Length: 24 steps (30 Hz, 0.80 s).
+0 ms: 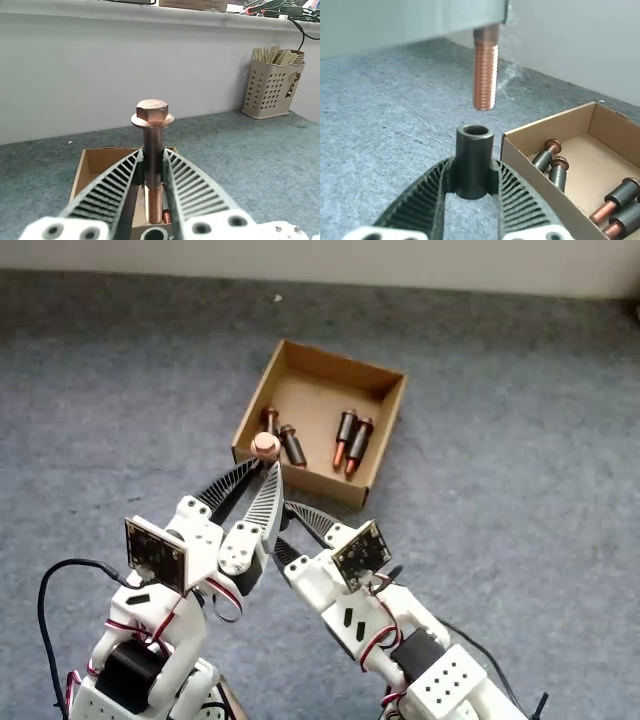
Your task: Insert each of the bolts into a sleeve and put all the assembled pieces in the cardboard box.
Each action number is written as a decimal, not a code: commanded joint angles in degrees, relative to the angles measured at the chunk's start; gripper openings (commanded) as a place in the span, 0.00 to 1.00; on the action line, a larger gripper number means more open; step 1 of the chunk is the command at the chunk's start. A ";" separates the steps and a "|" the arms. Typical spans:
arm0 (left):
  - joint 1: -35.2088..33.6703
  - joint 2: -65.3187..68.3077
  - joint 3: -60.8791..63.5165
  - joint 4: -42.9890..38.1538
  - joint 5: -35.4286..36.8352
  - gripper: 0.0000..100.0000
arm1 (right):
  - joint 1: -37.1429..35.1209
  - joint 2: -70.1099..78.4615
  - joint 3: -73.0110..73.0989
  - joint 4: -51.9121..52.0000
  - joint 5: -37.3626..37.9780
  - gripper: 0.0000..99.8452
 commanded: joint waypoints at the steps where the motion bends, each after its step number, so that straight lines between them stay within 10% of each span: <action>1: 0.75 -0.13 -2.86 -1.41 0.26 0.01 | 0.75 -1.10 7.78 -2.15 0.62 0.00; 24: 0.75 -0.13 2.51 -1.76 -0.09 0.01 | 3.30 -1.19 7.87 -4.18 0.44 0.00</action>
